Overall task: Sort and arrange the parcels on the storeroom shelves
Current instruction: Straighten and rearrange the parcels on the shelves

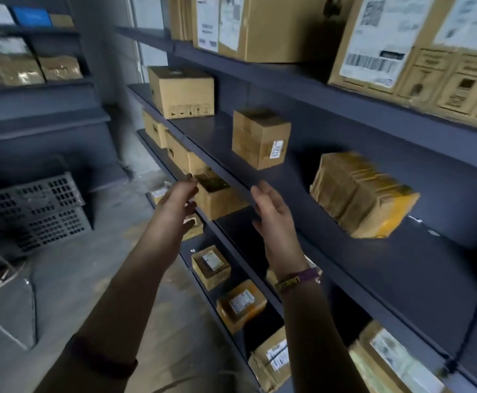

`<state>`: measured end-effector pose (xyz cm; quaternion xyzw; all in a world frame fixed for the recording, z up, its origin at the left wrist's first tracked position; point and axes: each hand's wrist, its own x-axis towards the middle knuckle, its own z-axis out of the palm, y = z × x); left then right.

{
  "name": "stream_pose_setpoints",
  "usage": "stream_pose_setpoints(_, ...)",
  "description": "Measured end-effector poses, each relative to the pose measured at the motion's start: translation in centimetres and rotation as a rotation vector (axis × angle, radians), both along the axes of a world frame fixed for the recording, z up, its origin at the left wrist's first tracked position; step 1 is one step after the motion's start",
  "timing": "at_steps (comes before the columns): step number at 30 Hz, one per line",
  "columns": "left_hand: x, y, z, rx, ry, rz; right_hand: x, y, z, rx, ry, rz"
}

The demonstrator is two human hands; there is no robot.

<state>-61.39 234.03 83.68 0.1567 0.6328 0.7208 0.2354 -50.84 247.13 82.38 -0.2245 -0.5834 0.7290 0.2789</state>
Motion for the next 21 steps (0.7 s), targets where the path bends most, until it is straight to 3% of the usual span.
stream_pose_setpoints(9, -13.0, 2.1, -0.3, 0.047, 0.013, 0.048, -14.8, 3.3, -0.2, 0.007, -0.055, 0.09)
stream_pose_setpoints(21, -38.6, 2.2, -0.2, 0.014, -0.092, 0.046, -39.9, 2.5, -1.4, 0.008, -0.062, -0.021)
